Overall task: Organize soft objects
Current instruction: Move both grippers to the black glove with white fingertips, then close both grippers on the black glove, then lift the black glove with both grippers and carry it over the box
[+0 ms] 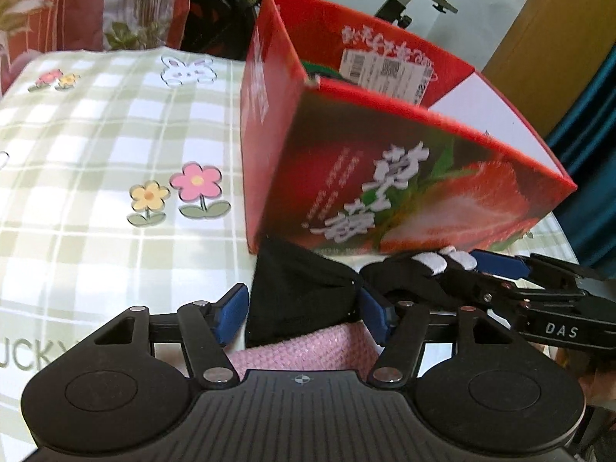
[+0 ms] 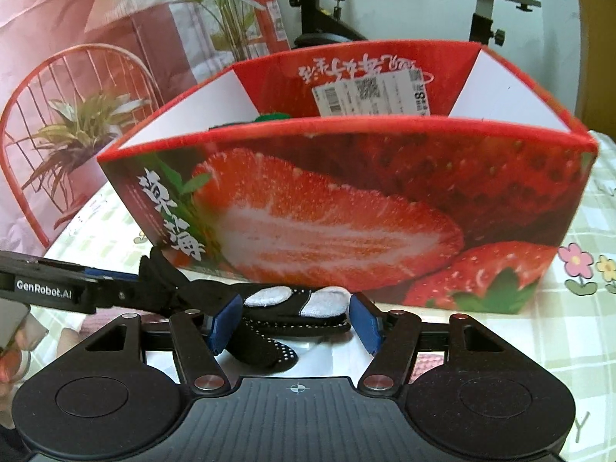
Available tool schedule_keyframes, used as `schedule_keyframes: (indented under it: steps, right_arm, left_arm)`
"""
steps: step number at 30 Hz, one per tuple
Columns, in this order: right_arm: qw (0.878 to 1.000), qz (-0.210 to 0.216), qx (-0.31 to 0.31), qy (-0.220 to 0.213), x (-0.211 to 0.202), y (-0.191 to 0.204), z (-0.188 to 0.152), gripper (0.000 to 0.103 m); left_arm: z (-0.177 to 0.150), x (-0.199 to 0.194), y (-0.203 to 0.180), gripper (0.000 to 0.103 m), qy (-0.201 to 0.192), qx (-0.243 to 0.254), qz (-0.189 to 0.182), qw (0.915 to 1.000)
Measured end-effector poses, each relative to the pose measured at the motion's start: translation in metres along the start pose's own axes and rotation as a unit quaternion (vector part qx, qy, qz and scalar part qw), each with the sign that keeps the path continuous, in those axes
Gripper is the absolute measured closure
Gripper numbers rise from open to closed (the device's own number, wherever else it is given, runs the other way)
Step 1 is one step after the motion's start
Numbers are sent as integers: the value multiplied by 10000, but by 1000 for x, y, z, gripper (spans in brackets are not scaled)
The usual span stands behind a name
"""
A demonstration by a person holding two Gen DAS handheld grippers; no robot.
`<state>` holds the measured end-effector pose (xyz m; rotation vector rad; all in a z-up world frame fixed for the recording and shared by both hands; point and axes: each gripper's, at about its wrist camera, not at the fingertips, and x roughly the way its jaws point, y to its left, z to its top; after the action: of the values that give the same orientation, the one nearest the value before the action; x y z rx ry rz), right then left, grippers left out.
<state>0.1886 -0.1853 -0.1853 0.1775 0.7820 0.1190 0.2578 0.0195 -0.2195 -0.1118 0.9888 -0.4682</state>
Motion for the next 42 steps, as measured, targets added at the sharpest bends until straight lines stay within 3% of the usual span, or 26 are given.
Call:
schedule_keyframes:
  steps: [9, 11, 20, 24, 42]
  right_arm:
    - [9997, 94, 161, 151, 14, -6, -2, 44]
    - [9997, 118, 176, 148, 15, -7, -3, 45]
    - [9993, 279, 186, 147, 13, -3, -1, 76]
    - [9994, 303, 172, 76, 8, 0, 0, 87]
    - [9959, 559, 177, -687, -58, 12, 15, 89]
  left_arm:
    - [-4, 1, 2, 38, -82, -6, -29, 10000]
    - [-5, 1, 2, 43, -123, -27, -68, 9999]
    - [-11, -4, -1, 67, -280, -157, -142, 9994]
    - [-10, -12, -3, 71, -378, -144, -117, 9991]
    - [-11, -77, -29, 72, -1059, -53, -94, 9943]
